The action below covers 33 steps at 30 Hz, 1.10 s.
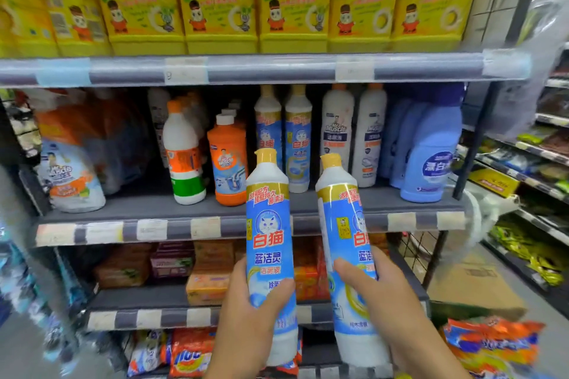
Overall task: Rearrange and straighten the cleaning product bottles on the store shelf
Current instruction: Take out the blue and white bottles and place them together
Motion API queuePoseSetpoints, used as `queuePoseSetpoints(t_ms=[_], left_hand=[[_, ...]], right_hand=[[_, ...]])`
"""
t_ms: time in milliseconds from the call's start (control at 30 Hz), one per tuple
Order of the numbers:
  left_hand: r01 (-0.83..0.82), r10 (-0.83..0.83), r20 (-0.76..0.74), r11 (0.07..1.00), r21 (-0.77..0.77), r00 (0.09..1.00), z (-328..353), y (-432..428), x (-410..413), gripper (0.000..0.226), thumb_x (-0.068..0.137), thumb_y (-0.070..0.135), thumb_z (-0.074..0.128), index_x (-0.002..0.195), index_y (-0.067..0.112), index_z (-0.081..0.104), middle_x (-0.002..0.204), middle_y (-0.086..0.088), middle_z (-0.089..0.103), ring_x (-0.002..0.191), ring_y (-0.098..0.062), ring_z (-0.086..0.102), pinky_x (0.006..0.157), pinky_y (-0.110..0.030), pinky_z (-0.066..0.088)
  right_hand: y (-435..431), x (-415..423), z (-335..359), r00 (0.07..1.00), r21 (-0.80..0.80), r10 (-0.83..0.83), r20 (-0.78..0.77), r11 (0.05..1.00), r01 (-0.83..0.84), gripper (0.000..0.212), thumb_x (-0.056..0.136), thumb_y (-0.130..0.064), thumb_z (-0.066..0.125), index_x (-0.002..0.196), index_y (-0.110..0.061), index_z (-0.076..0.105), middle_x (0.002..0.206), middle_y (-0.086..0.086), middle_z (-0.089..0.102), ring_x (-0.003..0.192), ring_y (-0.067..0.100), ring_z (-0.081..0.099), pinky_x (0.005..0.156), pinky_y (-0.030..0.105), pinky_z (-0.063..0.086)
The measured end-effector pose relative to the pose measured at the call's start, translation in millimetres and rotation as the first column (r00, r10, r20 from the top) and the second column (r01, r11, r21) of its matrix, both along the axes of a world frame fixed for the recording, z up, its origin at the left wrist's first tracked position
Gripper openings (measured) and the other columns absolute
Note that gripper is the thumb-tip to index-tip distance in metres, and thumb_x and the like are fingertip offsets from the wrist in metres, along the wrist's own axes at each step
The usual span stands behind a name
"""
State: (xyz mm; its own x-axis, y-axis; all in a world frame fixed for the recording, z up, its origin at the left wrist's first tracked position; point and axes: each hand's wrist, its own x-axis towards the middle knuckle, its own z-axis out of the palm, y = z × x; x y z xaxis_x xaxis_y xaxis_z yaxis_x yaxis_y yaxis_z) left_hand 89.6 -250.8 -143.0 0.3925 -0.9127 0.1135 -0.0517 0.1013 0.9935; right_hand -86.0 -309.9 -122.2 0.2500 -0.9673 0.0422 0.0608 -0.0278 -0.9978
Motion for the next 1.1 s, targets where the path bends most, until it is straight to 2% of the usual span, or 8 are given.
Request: queuePoseSetpoints(t_ms=[167, 300, 400, 467, 600, 700, 867, 1100], left_hand=[[-0.036, 0.036, -0.088, 0.999, 0.008, 0.996, -1.0, -8.4, -19.4, 0.035, 0.078, 0.023, 0.073, 0.106, 0.033, 0.054, 0.081, 0.018, 0.070, 0.076, -0.008, 0.071, 0.060, -0.021, 0.056], [-0.064, 0.065, -0.108, 0.998, 0.017, 0.992, 6.7, -11.9, -27.8, 0.041, 0.069, 0.037, 0.074, 0.105, 0.031, 0.056, 0.079, 0.013, 0.067, 0.072, -0.006, 0.071, 0.055, -0.020, 0.056], [-0.087, 0.088, -0.103, 0.996, 0.014, 0.991, 14.2, -16.6, -26.6, 0.032, 0.077, 0.025, 0.075, 0.102, 0.032, 0.056, 0.077, 0.019, 0.066, 0.069, -0.001, 0.070, 0.051, -0.015, 0.053], [-0.072, 0.071, -0.092, 0.997, 0.001, 0.993, 15.3, -21.4, -20.6, 0.039, 0.072, 0.027, 0.078, 0.105, 0.030, 0.057, 0.079, 0.027, 0.069, 0.072, -0.003, 0.071, 0.054, -0.016, 0.054], [-0.059, 0.058, -0.106, 0.998, -0.003, 0.993, 17.8, -26.1, -3.9, 0.068, 0.048, 0.046, 0.081, 0.110, 0.031, 0.056, 0.091, 0.012, 0.074, 0.082, -0.012, 0.073, 0.062, -0.024, 0.058], [-0.065, 0.064, -0.098, 0.998, -0.013, 0.993, 19.3, -28.0, 9.7, 0.071, 0.044, 0.049, 0.081, 0.109, 0.030, 0.058, 0.091, 0.011, 0.075, 0.081, -0.013, 0.073, 0.061, -0.024, 0.058], [-0.051, 0.051, -0.076, 0.999, 0.004, 0.996, 19.7, -30.1, 31.7, 0.068, 0.043, 0.050, 0.078, 0.105, 0.032, 0.059, 0.087, 0.012, 0.074, 0.079, -0.011, 0.073, 0.062, -0.027, 0.058], [0.017, -0.016, -0.046, 1.000, 0.019, 0.999, 9.0, -33.5, 47.1, 0.075, 0.040, 0.053, 0.080, 0.109, 0.032, 0.058, 0.090, 0.011, 0.074, 0.083, -0.012, 0.073, 0.067, -0.029, 0.059]], right_hand=[[-22.8, -16.4, 2.2, 0.999, -0.012, 0.048, -0.017, 0.999, -0.048, 0.021, 0.069, -0.047, 0.075, 0.087, -0.038, 0.068, 0.090, -0.002, 0.075, 0.079, 0.020, 0.073, 0.067, 0.039, 0.059], [-38.1, -12.3, 6.2, 0.998, -0.096, 0.004, -0.066, 0.995, -0.010, 0.024, 0.074, -0.039, 0.076, 0.093, -0.027, 0.067, 0.086, -0.005, 0.075, 0.073, 0.013, 0.073, 0.056, 0.025, 0.056], [-47.1, -4.0, 9.6, 0.995, -0.155, -0.037, -0.091, 0.988, 0.023, 0.027, 0.070, -0.037, 0.080, 0.092, -0.026, 0.066, 0.081, -0.009, 0.074, 0.069, 0.007, 0.071, 0.052, 0.017, 0.052], [-55.6, 1.9, 12.4, 0.990, -0.190, -0.065, -0.123, 0.981, 0.041, 0.032, 0.066, -0.039, 0.082, 0.090, -0.026, 0.066, 0.078, -0.009, 0.074, 0.069, 0.006, 0.071, 0.052, 0.016, 0.052], [-79.6, 17.5, 22.1, 0.971, -0.303, -0.170, -0.170, 0.946, 0.112, 0.030, 0.067, -0.040, 0.081, 0.087, -0.028, 0.063, 0.081, -0.010, 0.071, 0.068, 0.000, 0.068, 0.050, 0.013, 0.049], [-102.4, 34.8, 30.3, 0.953, -0.342, -0.229, -0.199, 0.927, 0.151, 0.028, 0.070, -0.045, 0.077, 0.085, -0.028, 0.061, 0.084, -0.007, 0.070, 0.069, 0.005, 0.068, 0.057, 0.025, 0.056], [-135.1, 64.6, 41.8, 0.942, -0.387, -0.303, -0.146, 0.893, 0.227, 0.027, 0.073, -0.045, 0.076, 0.084, -0.029, 0.058, 0.081, -0.012, 0.066, 0.066, -0.002, 0.064, 0.048, 0.012, 0.046], [-167.6, 97.0, 44.4, 0.934, -0.436, -0.349, -0.076, 0.854, 0.284, 0.038, 0.072, -0.045, 0.077, 0.096, -0.023, 0.056, 0.092, -0.005, 0.065, 0.079, 0.001, 0.064, 0.054, 0.011, 0.047]])
